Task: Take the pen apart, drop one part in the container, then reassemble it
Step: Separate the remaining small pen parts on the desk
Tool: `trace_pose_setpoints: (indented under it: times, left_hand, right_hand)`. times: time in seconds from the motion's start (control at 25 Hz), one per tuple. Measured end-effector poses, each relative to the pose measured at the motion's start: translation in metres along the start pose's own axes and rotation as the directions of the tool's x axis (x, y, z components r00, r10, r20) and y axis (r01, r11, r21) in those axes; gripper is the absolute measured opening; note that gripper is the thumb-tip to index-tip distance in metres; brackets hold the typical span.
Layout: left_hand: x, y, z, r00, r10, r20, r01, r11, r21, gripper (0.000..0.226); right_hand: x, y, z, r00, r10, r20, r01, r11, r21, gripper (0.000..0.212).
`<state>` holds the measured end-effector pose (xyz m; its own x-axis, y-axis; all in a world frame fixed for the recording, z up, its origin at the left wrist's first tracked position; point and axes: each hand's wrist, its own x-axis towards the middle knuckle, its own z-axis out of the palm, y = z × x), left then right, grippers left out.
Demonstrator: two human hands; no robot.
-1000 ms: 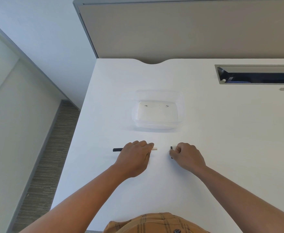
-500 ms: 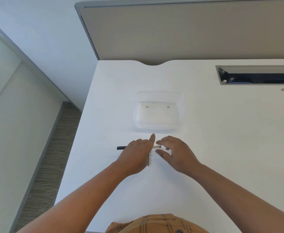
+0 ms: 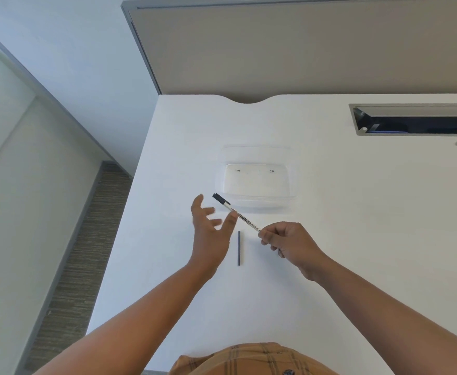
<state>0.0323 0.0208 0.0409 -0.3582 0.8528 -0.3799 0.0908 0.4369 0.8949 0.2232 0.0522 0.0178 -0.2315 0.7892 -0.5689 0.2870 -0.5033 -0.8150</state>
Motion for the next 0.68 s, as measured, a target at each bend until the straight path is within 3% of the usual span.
trace_pose_setpoints:
  times: [0.08,0.16,0.24,0.52,0.68]
  left_hand:
    - [0.007,0.002,0.0,0.989,-0.121,0.089,0.131,0.983,-0.125,0.051]
    - [0.01,0.003,0.001,0.986,-0.126,0.105,0.139,0.981,-0.135,0.021]
    - [0.011,0.005,0.001,0.988,-0.107,0.108,0.12,0.986,-0.116,0.009]
    - [0.006,0.021,0.006,0.982,0.077,0.173,-0.087,0.995,0.053,0.018]
    - [0.009,0.014,0.005,0.971,0.151,0.186,-0.184,0.968,0.173,0.017]
  right_hand:
    - [-0.002,-0.001,0.002,0.999,0.01,0.032,-0.009,1.0,-0.001,0.016]
    - [-0.004,-0.002,0.003,0.999,0.006,0.051,-0.003,0.999,-0.054,0.016]
    - [-0.006,-0.002,0.005,0.998,-0.031,0.045,0.036,0.994,-0.107,0.014]
    - [-0.007,-0.019,0.016,0.943,-0.331,0.017,0.324,0.907,-0.269,0.005]
    - [-0.004,-0.02,0.014,0.944,-0.327,-0.05,0.307,0.922,-0.235,0.004]
